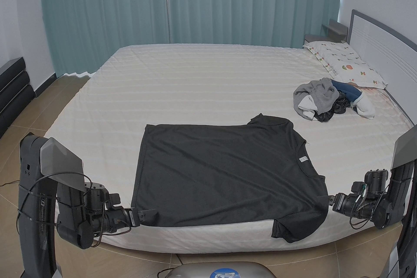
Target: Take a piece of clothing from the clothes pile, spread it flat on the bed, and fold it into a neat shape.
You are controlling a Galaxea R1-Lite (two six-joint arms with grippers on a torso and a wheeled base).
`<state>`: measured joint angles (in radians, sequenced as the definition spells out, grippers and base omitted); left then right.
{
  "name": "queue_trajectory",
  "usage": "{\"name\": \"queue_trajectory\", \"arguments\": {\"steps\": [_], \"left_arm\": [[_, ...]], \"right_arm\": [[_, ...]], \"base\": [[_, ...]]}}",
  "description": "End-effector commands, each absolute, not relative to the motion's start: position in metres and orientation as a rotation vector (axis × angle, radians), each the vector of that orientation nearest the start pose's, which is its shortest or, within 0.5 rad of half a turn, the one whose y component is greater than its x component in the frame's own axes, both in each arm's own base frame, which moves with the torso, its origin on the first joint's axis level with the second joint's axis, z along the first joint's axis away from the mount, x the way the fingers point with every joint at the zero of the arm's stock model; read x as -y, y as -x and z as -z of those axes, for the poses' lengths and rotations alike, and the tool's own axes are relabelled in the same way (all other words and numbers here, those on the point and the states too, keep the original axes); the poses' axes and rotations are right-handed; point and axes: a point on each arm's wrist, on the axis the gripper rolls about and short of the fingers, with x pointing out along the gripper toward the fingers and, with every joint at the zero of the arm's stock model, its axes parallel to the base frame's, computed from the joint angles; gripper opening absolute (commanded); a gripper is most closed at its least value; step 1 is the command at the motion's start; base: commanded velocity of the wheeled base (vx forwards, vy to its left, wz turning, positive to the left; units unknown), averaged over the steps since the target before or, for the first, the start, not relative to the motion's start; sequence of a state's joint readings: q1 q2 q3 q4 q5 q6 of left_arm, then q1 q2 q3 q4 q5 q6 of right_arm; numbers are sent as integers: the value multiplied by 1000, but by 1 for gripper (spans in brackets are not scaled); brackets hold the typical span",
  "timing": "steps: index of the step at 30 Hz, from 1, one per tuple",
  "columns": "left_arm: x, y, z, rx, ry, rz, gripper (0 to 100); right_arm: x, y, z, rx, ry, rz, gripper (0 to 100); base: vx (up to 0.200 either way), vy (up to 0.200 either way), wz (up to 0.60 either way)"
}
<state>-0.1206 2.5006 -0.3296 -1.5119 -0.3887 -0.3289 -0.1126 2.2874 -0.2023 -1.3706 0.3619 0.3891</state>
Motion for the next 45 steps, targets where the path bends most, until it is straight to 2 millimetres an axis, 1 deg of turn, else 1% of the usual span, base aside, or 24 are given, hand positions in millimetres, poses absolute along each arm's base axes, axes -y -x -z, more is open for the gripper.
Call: {"name": "queue_trajectory", "arguments": {"steps": [1, 4, 6, 7, 12, 20, 24, 25, 30, 36, 37, 39, 42, 43, 44, 45], "left_arm": [[42, -278, 71, -752, 401, 372, 0], [37, -270, 71, -769, 406, 353, 0], [37, -270, 70, -770, 407, 351, 0], [32, -264, 68, -764, 405, 341, 0], [29, -262, 64, -754, 408, 332, 0], [29, -263, 61, -742, 423, 331, 0], [27, -267, 58, -730, 474, 308, 0], [27, -268, 56, -725, 510, 295, 0], [27, -276, 45, -689, 630, 268, 0], [28, -278, 44, -686, 658, 262, 0], [27, -278, 44, -685, 659, 261, 0], [27, -278, 45, -690, 659, 259, 0], [27, -278, 45, -687, 658, 256, 0], [27, -278, 45, -687, 658, 256, 0], [27, -279, 45, -683, 659, 257, 0], [27, -279, 45, -683, 659, 257, 0]], "right_arm": [[20, -252, 30, -740, -540, -101, 100], [20, -252, 30, -744, -541, -98, 100], [21, -252, 30, -744, -542, -98, 100], [21, -253, 30, -739, -540, -98, 100], [20, -253, 28, -732, -536, -99, 100], [20, -261, 29, -714, -532, -110, 100], [18, -264, 32, -721, -530, -116, 100], [18, -265, 35, -730, -533, -113, 100], [18, -276, 43, -725, -532, -115, 100], [11, -287, 50, -734, -522, -135, 100], [10, -290, 50, -735, -520, -138, 0], [10, -295, 49, -730, -518, -136, 0], [11, -309, 45, -702, -516, -119, 0], [11, -309, 45, -702, -516, -119, 0], [13, -322, 42, -672, -513, -106, 0], [13, -323, 42, -668, -513, -104, 0]], "base": [[0, 0, 0], [0, 0, 0], [0, 0, 0], [0, 0, 0], [0, 0, 0], [0, 0, 0], [0, 0, 0], [0, 0, 0], [0, 0, 0], [0, 0, 0], [0, 0, 0], [0, 0, 0], [0, 0, 0], [0, 0, 0], [0, 0, 0], [0, 0, 0]]}}
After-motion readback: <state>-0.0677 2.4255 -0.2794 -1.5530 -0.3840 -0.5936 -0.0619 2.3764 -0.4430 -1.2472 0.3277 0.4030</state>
